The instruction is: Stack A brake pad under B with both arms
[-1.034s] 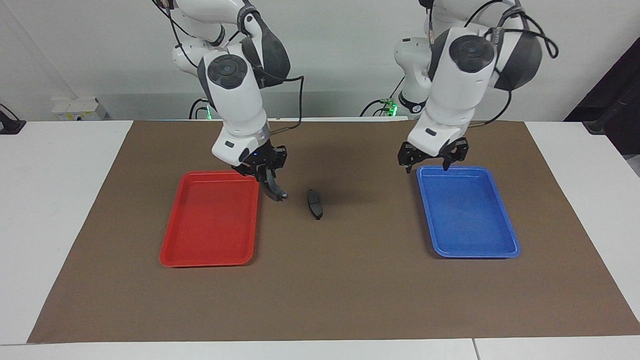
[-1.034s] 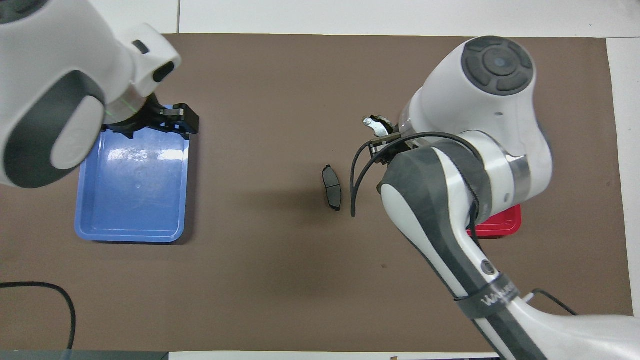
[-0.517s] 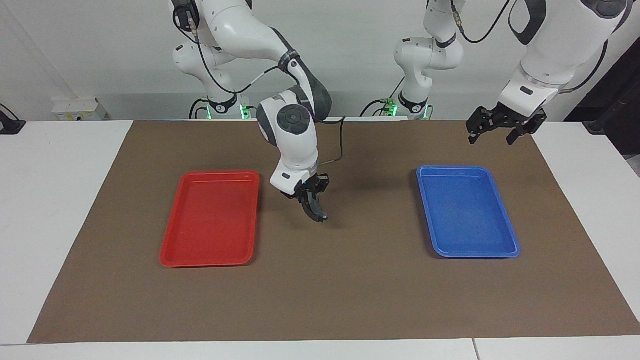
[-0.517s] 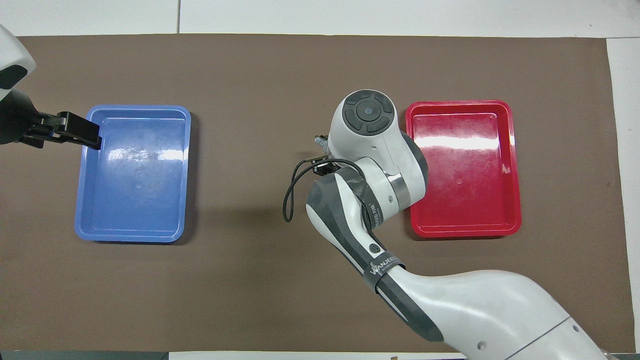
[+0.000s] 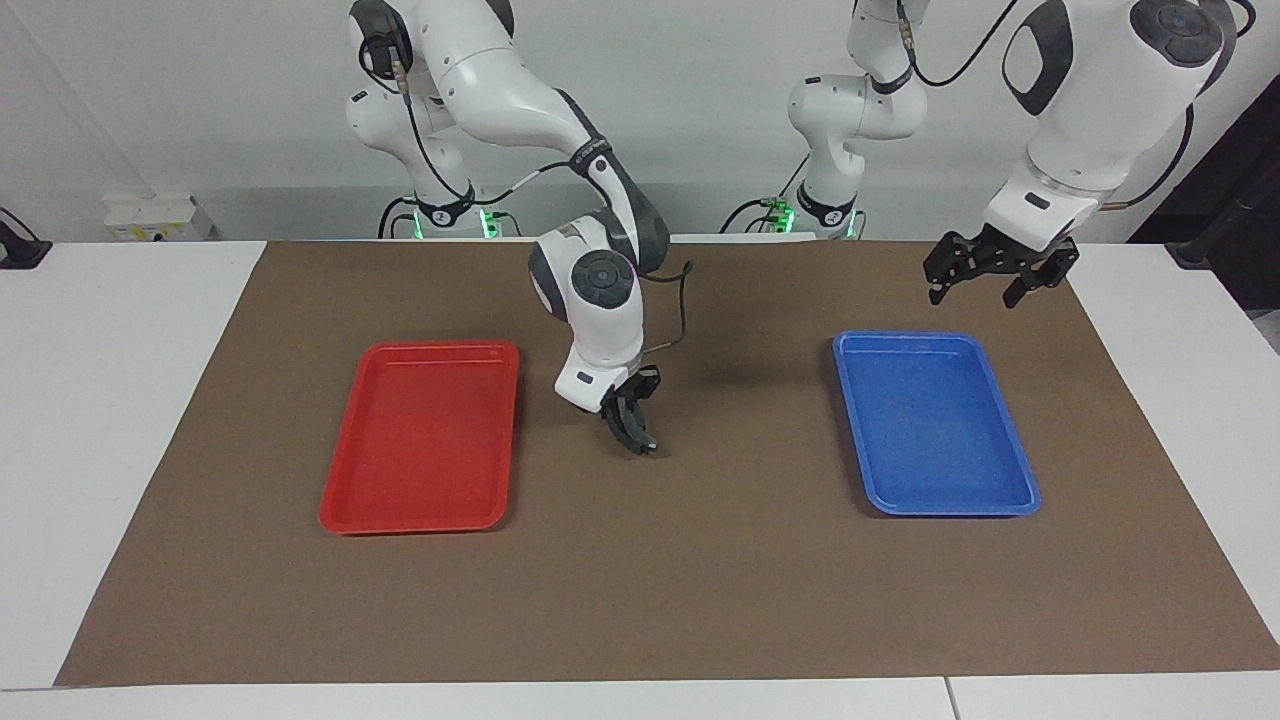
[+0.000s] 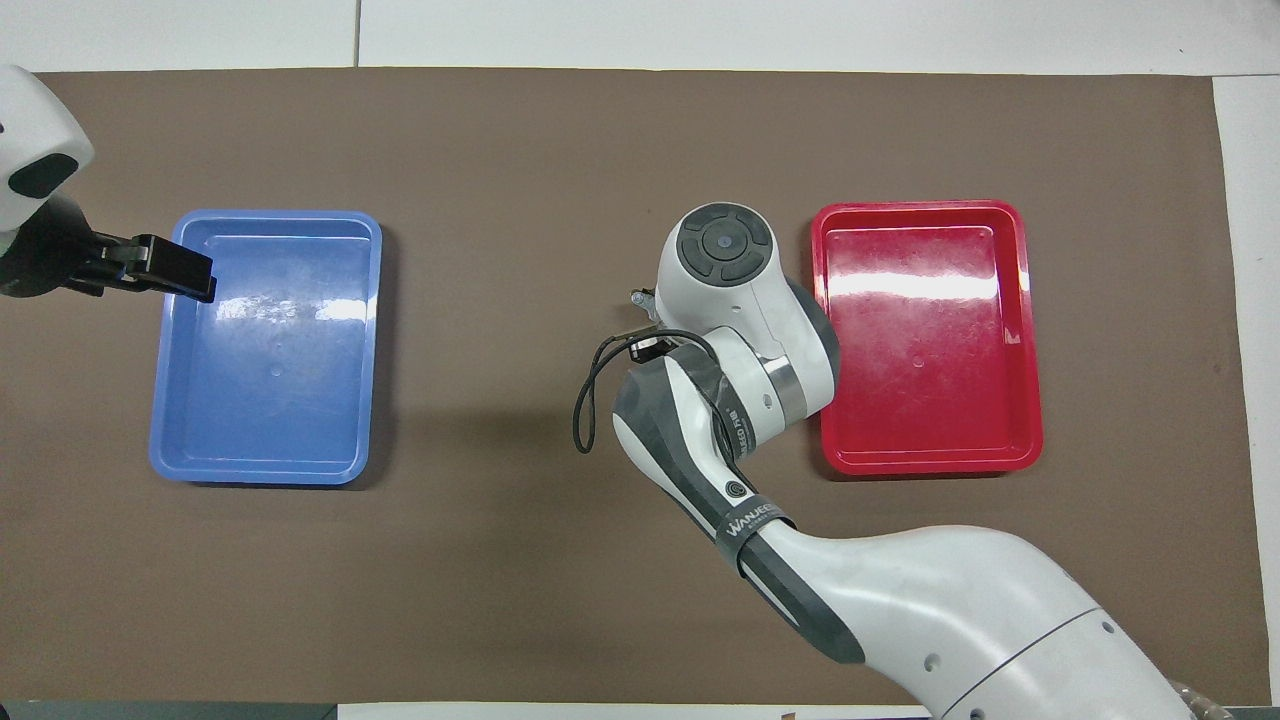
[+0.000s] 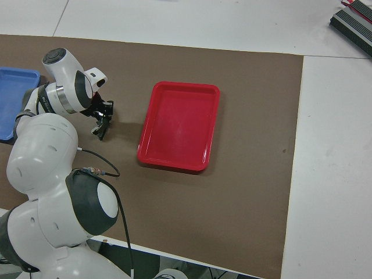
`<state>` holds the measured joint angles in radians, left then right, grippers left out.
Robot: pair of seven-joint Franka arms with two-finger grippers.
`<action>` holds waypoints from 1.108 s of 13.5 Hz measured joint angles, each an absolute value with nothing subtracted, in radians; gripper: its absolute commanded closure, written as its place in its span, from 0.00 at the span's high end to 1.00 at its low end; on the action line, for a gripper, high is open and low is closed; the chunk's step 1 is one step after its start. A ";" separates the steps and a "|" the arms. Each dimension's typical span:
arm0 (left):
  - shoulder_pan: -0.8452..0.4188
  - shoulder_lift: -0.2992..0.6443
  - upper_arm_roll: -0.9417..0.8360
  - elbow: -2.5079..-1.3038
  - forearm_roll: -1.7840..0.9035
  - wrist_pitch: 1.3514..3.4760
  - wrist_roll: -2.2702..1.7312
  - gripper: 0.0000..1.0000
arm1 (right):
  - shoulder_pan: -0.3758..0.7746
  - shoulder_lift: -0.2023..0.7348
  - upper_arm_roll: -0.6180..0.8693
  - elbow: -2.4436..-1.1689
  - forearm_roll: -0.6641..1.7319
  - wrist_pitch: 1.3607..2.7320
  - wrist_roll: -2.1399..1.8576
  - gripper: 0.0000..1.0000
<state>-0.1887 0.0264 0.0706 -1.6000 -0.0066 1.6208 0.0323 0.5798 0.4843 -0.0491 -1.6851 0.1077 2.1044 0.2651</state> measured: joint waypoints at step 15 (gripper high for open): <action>-0.187 -0.016 0.073 -1.696 -0.007 1.695 0.050 0.99 | 0.611 0.465 -0.049 -1.755 0.108 2.149 0.264 0.01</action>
